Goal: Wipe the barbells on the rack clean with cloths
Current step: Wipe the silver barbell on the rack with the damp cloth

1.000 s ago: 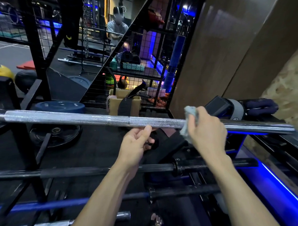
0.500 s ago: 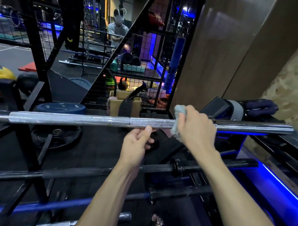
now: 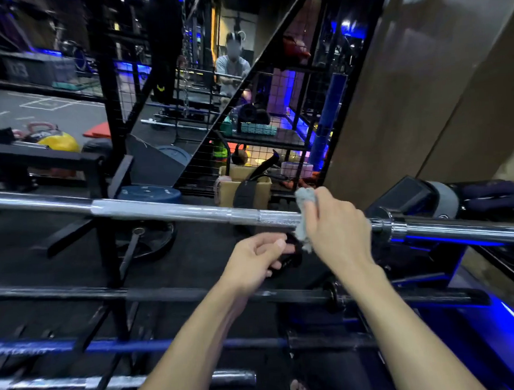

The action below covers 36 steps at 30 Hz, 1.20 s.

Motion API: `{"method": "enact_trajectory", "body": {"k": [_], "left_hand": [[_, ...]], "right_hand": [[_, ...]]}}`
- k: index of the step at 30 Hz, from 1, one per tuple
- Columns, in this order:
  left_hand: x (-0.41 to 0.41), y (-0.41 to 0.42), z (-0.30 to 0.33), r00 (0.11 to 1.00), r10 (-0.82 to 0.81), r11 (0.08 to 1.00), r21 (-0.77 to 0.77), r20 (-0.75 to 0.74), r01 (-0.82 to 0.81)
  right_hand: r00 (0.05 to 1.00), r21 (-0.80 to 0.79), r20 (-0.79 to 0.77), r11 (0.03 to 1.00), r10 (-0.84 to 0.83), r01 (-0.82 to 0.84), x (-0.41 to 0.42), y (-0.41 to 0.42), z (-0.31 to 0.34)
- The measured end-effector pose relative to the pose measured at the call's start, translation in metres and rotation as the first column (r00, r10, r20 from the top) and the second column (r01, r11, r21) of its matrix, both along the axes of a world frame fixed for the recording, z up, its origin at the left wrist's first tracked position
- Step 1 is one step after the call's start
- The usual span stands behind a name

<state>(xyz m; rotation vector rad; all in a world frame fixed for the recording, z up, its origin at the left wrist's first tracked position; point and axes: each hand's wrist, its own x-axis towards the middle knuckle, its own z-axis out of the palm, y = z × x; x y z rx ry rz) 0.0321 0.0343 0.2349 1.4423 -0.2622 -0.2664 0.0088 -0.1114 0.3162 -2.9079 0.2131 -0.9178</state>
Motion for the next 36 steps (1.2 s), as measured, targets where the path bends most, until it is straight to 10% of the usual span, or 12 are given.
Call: {"method": "enact_trajectory", "body": {"k": [10,15,21,29,36], "left_hand": [[-0.035,0.119,0.048,0.778,0.247,0.878,0.207,0.577,-0.432],[-0.019,0.136,0.057,0.551,0.171,0.665,0.317,0.817,-0.676],[0.005,0.149,0.042,0.496,0.03,0.453,0.431,0.868,-0.781],[0.024,0.151,0.03,0.515,0.037,0.375,0.466,0.856,-0.801],[0.025,0.15,0.03,0.506,0.092,0.41,0.431,0.857,-0.804]], "right_hand": [[0.847,0.246,0.453,0.874,0.278,-0.418,-0.006,-0.045,0.02],[0.856,0.196,0.24,0.84,0.459,-0.506,0.004,-0.024,0.014],[0.881,0.131,0.035,0.872,0.471,-0.472,-0.015,-0.044,-0.018],[0.882,-0.017,0.03,0.883,0.47,-0.469,-0.017,-0.059,-0.03],[0.863,0.216,-0.017,0.845,0.505,-0.49,-0.002,-0.068,-0.02]]}}
